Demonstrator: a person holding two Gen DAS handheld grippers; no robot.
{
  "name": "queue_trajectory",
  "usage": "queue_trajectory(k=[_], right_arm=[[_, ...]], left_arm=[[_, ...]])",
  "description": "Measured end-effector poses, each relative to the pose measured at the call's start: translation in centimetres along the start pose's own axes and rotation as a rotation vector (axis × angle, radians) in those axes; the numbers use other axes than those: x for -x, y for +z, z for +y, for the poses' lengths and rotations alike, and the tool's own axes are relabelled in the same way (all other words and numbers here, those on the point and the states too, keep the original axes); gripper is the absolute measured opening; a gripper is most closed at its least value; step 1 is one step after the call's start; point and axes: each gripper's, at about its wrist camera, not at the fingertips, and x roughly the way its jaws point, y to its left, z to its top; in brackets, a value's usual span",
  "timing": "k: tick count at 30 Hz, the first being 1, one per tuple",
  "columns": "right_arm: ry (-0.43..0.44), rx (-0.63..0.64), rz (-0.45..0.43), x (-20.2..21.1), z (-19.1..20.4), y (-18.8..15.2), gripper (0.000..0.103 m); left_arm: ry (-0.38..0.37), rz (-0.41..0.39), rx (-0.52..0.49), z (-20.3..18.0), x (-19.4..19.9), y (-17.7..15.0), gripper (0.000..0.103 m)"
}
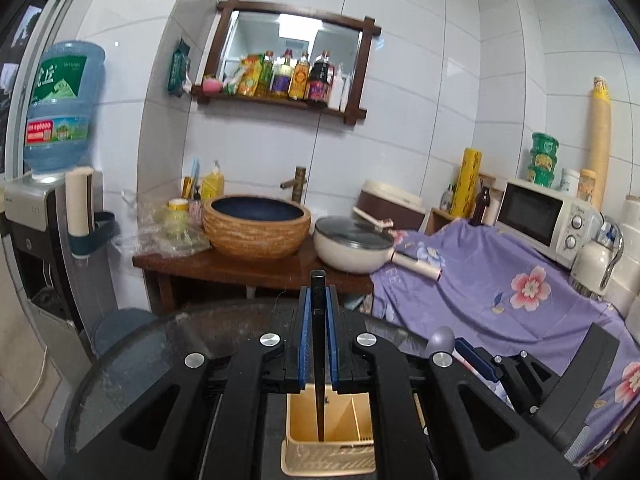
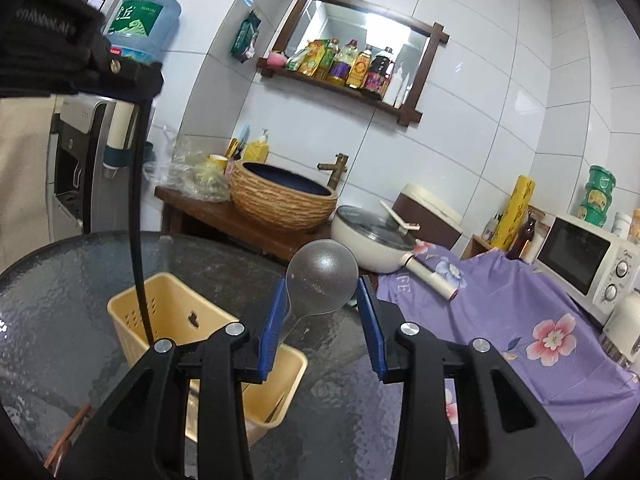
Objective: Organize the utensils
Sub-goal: 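Lift both utensils and drop them into the cream heart basket, opening both tools, then move both tools back down to the remaining utensils on the table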
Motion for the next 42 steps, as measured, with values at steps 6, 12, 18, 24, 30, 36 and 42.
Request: queue_trajectory(k=[6, 12, 18, 24, 30, 36, 42], right_arm=[[0.038, 0.012, 0.044, -0.7, 1.1, -1.9, 0.037], [0.078, 0.010, 0.078, -1.1, 1.4, -2.8, 0.037], [0.094, -0.001, 0.105, -1.5, 1.5, -3.3, 0.038], [0.098, -0.028, 0.095, -0.9, 1.2, -3.4, 0.070], [0.095, -0.095, 0.065, 1.0, 0.1, -3.6, 0.070], [0.190, -0.148, 0.113, 4.7, 0.2, -5.1, 0.072], [0.303, -0.105, 0.233, 7.3, 3.3, -8.5, 0.072]], left_arm=[[0.006, 0.097, -0.020, 0.1, -2.5, -3.3, 0.007], [0.015, 0.137, -0.030, 0.6, -3.5, -4.5, 0.008], [0.006, 0.153, -0.031, 0.5, -3.5, -4.3, 0.008], [-0.006, 0.161, -0.027, 0.4, -3.3, -4.3, 0.038], [-0.007, 0.121, -0.040, 0.4, -1.3, -3.8, 0.064], [0.033, 0.121, -0.050, 1.4, 2.4, -5.7, 0.091], [0.084, 0.261, -0.108, 3.0, 3.8, -10.8, 0.094]])
